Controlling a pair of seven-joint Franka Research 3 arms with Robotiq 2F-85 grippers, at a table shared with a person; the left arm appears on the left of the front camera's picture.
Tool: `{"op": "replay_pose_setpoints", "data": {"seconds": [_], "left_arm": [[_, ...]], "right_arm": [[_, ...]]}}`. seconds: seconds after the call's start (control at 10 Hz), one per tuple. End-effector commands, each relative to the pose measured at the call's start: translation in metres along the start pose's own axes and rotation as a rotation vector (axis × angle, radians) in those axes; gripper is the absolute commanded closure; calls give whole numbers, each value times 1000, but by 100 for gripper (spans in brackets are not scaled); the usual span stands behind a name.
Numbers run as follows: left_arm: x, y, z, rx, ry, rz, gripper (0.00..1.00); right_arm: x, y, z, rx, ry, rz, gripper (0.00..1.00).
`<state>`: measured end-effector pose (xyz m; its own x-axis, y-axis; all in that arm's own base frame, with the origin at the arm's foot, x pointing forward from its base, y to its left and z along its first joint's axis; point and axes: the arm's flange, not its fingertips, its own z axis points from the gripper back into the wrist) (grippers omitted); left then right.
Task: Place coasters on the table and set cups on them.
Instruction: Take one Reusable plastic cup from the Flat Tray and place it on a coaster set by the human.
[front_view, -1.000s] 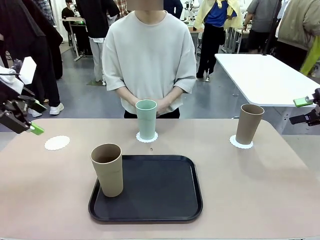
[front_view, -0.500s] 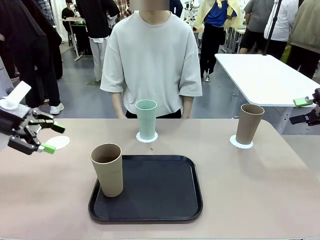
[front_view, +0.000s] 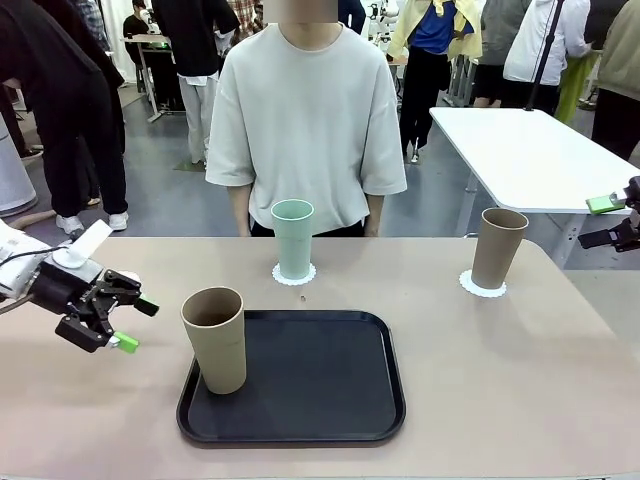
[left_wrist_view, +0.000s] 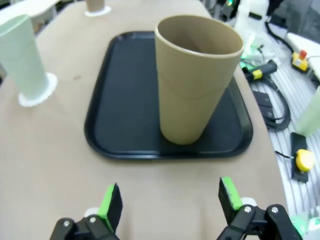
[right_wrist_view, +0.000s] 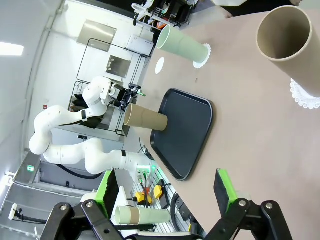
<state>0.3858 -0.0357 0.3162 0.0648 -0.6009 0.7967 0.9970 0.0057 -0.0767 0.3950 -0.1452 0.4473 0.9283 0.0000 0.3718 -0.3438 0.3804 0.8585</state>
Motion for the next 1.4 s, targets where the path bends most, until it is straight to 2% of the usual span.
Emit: {"op": "replay_pose_setpoints", "data": {"seconds": [0.0, 0.1, 0.3, 0.4, 0.9, 1.1, 1.3], "left_arm": [[7, -2, 13, 67, -54, -51, 0], [8, -5, 15, 78, -69, -60, 0], [20, -6, 14, 117, -29, -12, 0], [12, 3, 18, 66, -29, -19, 0], [13, 2, 18, 71, -24, -14, 0], [6, -13, 1, 19, -102, -104, 0], [2, -15, -8, -42, -176, -133, 0]], "right_arm": [[-1, -1, 0, 5, -9, -1, 0], [-1, -1, 0, 5, -9, -1, 0], [-1, -1, 0, 5, -9, -1, 0], [-1, -1, 0, 5, -9, -1, 0], [-1, -1, 0, 5, -9, -1, 0], [-1, -1, 0, 5, -9, -1, 0], [-1, -1, 0, 5, -9, -1, 0]]}}
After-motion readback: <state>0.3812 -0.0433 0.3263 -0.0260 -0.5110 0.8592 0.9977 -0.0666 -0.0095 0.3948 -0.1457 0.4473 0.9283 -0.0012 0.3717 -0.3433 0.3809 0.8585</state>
